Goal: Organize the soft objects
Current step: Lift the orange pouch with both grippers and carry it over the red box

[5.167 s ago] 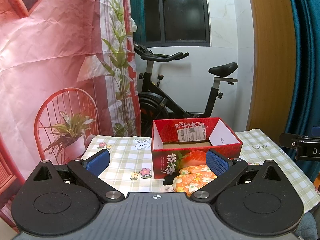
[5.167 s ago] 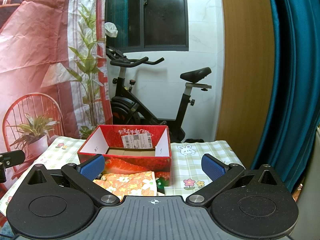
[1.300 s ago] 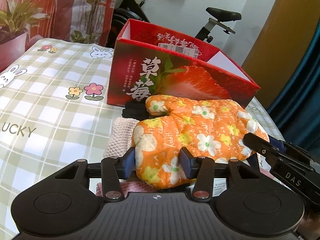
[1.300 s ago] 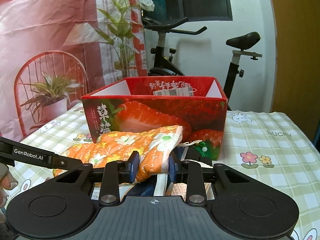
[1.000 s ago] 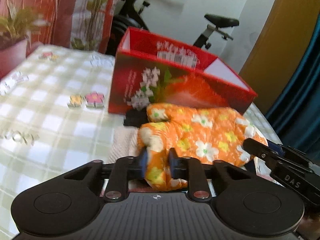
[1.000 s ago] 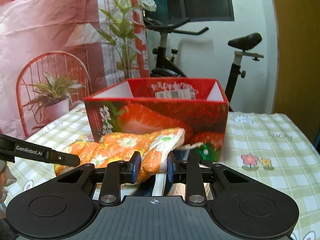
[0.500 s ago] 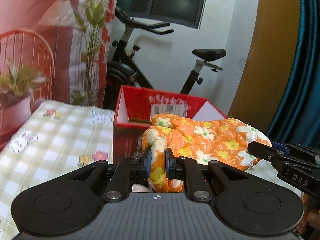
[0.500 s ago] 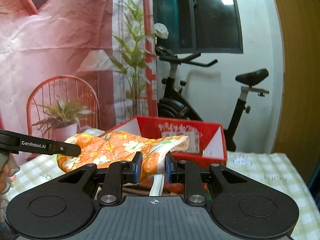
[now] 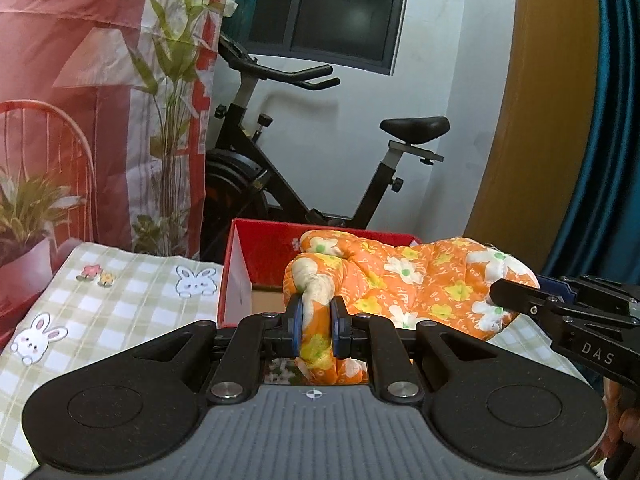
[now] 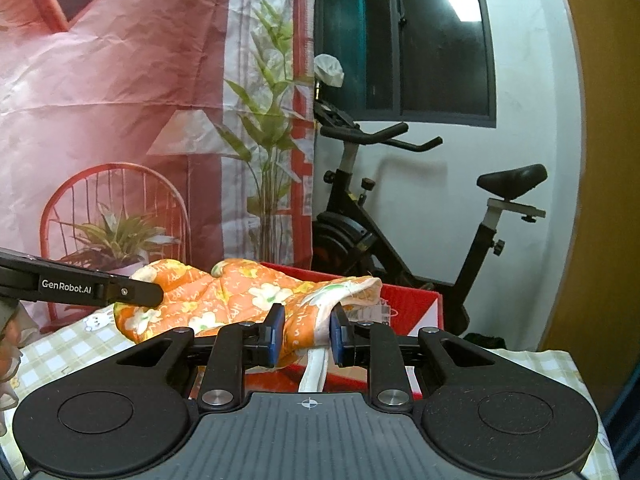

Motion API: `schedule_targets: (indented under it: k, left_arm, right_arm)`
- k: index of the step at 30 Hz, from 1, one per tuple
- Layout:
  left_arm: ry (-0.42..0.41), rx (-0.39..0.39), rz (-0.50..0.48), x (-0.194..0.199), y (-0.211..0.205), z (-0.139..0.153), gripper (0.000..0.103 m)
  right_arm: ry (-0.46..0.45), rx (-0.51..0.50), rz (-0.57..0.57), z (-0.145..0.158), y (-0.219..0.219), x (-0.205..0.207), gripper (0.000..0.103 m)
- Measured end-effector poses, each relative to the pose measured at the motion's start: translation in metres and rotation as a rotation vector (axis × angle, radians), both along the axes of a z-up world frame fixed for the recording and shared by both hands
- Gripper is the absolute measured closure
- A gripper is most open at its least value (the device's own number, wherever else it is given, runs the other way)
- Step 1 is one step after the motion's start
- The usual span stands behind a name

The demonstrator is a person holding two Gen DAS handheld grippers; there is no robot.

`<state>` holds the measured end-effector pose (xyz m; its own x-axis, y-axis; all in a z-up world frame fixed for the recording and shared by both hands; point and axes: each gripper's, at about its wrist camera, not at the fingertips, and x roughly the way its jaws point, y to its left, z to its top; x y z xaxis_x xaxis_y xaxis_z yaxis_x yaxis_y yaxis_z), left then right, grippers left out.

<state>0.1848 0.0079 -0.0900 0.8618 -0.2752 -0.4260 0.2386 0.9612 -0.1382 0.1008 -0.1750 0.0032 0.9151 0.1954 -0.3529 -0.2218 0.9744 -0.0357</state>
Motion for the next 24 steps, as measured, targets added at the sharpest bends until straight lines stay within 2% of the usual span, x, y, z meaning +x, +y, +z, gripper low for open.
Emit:
schedule_targets:
  k: [11,24]
  left_arm:
    - [0.04,0.002,-0.011,0.045,-0.005,-0.001,0.088]
    - [0.127,0.043,0.004,0.098,-0.008,-0.026,0.088]
  right_arm:
    - [0.054,0.019,-0.02,-0.007,-0.011,0.059,0.081]
    - [0.188,-0.031,-0.025,-0.047,-0.013,0.118,0.081]
